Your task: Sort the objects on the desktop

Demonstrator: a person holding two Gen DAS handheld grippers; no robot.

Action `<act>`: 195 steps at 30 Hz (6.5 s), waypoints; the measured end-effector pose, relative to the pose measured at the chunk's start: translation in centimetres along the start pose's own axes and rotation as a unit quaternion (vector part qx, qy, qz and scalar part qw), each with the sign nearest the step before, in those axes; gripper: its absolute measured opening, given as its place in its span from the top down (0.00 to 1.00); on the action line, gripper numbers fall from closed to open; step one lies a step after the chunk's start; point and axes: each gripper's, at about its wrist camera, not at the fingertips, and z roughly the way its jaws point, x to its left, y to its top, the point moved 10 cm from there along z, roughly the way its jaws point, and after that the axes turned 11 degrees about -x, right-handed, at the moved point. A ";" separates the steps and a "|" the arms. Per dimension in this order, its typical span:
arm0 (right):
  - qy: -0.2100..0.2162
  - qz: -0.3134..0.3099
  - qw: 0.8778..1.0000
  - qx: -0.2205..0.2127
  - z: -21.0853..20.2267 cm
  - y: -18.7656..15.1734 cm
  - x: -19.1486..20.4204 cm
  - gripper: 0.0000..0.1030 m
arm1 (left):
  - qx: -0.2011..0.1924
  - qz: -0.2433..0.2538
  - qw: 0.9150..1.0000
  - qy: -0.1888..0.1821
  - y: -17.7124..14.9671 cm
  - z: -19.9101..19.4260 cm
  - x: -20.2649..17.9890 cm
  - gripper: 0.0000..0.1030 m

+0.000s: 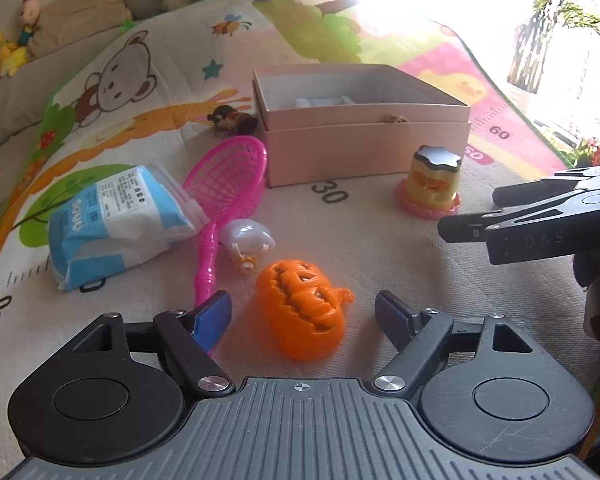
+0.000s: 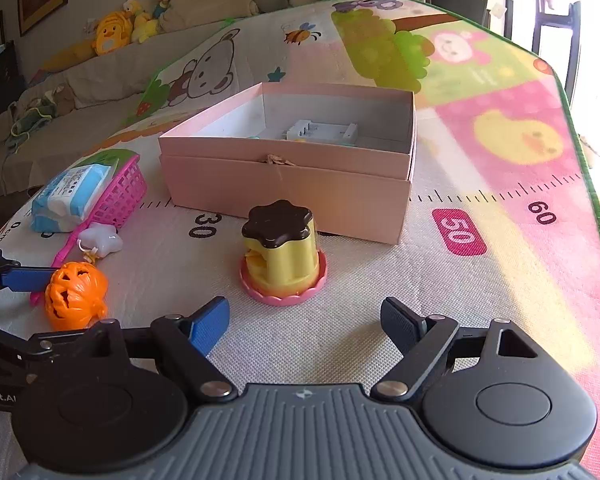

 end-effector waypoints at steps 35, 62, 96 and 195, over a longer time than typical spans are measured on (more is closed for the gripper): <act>0.035 -0.067 0.986 -0.148 -13.5 13.7 0.0 0.58 | -0.157 0.075 0.984 -0.031 13.1 -6.2 -3.5 0.70; 0.131 -0.085 0.987 0.030 3.9 5.2 9.3 0.35 | -0.001 0.004 0.999 0.040 0.0 0.1 4.6 0.08; 0.117 -0.095 0.988 -0.034 2.5 11.7 6.7 0.39 | -0.028 -0.032 0.996 0.078 1.8 -1.8 8.0 0.03; 0.060 -0.098 0.993 0.011 -1.6 0.1 2.7 0.30 | 0.014 -0.123 0.986 -0.115 3.5 1.2 0.5 0.02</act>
